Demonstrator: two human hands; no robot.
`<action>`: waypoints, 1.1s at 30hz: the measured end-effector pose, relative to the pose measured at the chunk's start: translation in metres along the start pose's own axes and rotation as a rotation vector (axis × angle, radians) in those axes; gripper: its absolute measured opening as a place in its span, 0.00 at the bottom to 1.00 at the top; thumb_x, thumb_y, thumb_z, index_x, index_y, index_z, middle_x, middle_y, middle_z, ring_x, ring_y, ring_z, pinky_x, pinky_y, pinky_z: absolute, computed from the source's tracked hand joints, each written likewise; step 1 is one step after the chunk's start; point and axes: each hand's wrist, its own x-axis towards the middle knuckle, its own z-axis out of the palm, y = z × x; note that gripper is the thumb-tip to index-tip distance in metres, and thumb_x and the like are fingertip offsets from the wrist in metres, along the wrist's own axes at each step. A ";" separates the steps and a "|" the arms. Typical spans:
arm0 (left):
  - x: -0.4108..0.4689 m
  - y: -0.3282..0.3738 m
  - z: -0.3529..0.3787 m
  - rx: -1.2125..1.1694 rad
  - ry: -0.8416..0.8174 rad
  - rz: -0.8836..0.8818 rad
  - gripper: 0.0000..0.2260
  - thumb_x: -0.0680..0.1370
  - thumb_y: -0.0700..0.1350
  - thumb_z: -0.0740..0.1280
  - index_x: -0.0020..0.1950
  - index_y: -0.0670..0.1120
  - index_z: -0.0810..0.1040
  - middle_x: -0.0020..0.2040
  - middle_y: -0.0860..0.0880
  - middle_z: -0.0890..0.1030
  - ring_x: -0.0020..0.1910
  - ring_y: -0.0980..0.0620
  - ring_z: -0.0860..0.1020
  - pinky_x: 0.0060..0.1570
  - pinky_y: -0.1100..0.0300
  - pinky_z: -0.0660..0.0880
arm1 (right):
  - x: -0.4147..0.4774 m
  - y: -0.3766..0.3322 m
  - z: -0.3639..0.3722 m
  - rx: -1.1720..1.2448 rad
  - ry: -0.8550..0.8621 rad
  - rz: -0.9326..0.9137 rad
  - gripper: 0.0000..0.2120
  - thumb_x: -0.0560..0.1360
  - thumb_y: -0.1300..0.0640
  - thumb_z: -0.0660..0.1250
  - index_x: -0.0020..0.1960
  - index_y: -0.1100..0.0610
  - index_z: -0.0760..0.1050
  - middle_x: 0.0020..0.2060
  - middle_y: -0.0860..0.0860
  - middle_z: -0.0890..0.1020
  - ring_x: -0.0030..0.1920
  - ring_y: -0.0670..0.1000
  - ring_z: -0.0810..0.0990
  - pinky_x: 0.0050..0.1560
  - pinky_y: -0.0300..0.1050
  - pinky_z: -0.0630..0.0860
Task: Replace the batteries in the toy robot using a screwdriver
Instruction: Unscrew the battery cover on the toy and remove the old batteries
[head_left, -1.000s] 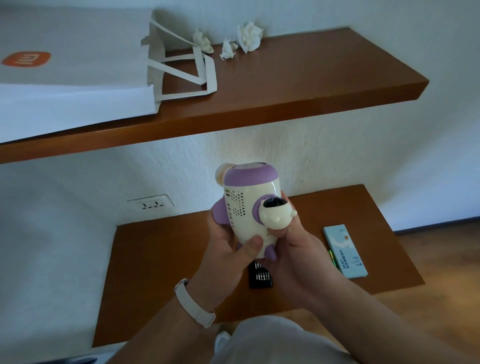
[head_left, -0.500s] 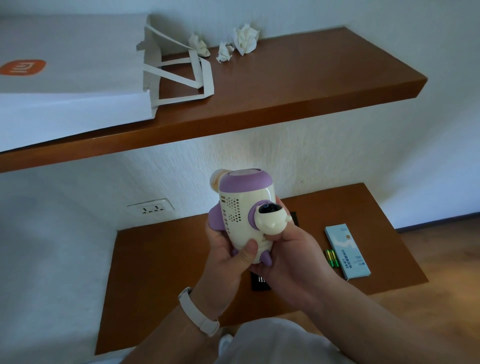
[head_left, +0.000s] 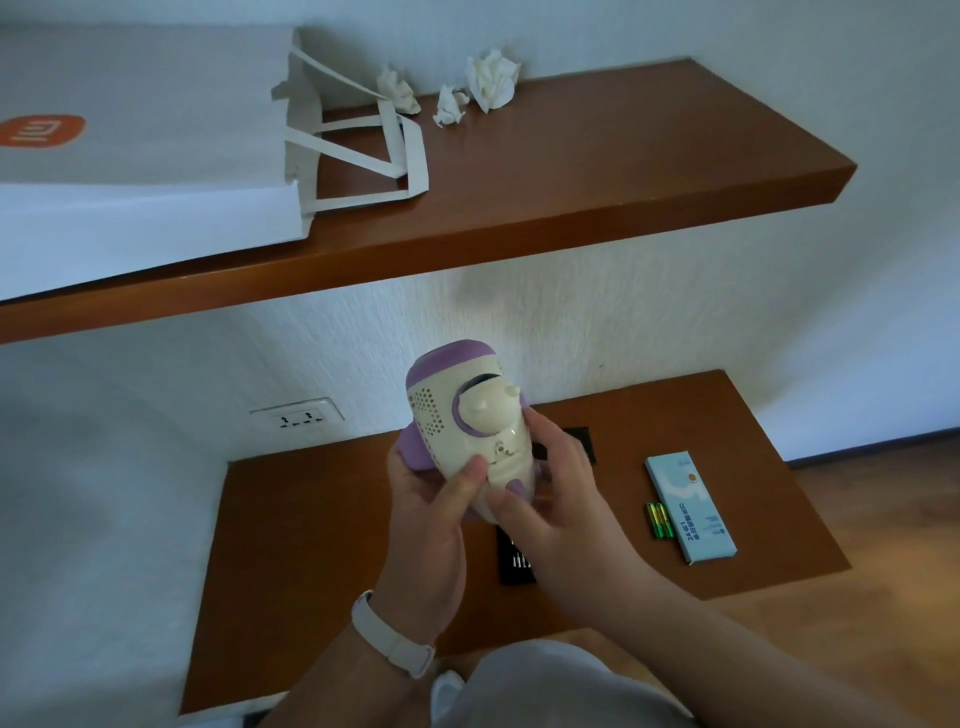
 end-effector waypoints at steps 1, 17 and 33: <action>0.001 0.000 -0.001 0.002 0.012 -0.004 0.39 0.68 0.47 0.76 0.75 0.40 0.63 0.67 0.35 0.75 0.64 0.34 0.77 0.55 0.39 0.79 | -0.001 0.001 -0.001 -0.124 0.037 -0.045 0.34 0.69 0.34 0.66 0.70 0.37 0.58 0.64 0.33 0.64 0.62 0.38 0.71 0.55 0.32 0.76; 0.005 -0.001 -0.002 0.106 0.182 0.060 0.36 0.63 0.49 0.81 0.67 0.53 0.69 0.57 0.51 0.83 0.57 0.48 0.83 0.44 0.56 0.82 | 0.017 0.012 -0.019 -0.555 -0.020 -0.331 0.22 0.74 0.39 0.62 0.65 0.43 0.65 0.51 0.42 0.72 0.51 0.40 0.73 0.48 0.27 0.72; 0.011 -0.019 -0.028 0.137 0.310 -0.009 0.33 0.61 0.48 0.80 0.62 0.55 0.70 0.51 0.57 0.84 0.53 0.55 0.84 0.42 0.61 0.82 | 0.032 0.032 -0.001 -0.372 -0.086 -0.167 0.18 0.76 0.51 0.70 0.56 0.37 0.64 0.44 0.39 0.75 0.46 0.38 0.77 0.42 0.29 0.73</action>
